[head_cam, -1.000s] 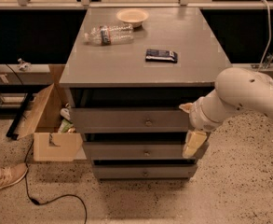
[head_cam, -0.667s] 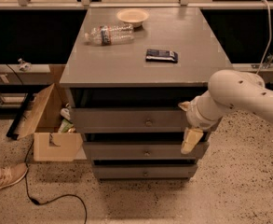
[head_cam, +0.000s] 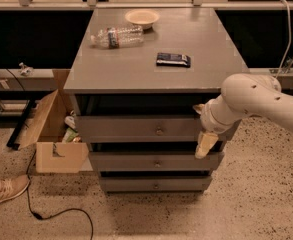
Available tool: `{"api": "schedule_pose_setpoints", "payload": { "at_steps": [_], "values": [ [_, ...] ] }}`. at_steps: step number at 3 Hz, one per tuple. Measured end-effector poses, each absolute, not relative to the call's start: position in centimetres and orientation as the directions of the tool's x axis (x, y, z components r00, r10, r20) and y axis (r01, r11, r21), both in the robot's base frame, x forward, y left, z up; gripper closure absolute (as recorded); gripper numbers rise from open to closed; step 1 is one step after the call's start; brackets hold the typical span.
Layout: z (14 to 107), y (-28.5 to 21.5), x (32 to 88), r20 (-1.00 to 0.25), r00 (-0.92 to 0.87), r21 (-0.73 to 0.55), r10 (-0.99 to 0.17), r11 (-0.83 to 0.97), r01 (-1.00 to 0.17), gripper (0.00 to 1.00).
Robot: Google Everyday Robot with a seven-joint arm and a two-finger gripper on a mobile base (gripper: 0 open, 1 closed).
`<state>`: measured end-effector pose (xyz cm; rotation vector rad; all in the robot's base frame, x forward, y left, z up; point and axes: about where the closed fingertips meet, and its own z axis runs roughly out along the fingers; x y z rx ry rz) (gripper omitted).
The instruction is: Open top drawer
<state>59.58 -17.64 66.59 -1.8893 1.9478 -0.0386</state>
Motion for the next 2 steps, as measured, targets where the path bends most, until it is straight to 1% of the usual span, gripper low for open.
{"api": "schedule_pose_setpoints", "payload": {
  "at_steps": [2],
  "values": [
    [65.0,-18.0,61.9,-0.254,0.121,-0.312,-0.960,-0.038,-0.949,0.00]
  ]
}}
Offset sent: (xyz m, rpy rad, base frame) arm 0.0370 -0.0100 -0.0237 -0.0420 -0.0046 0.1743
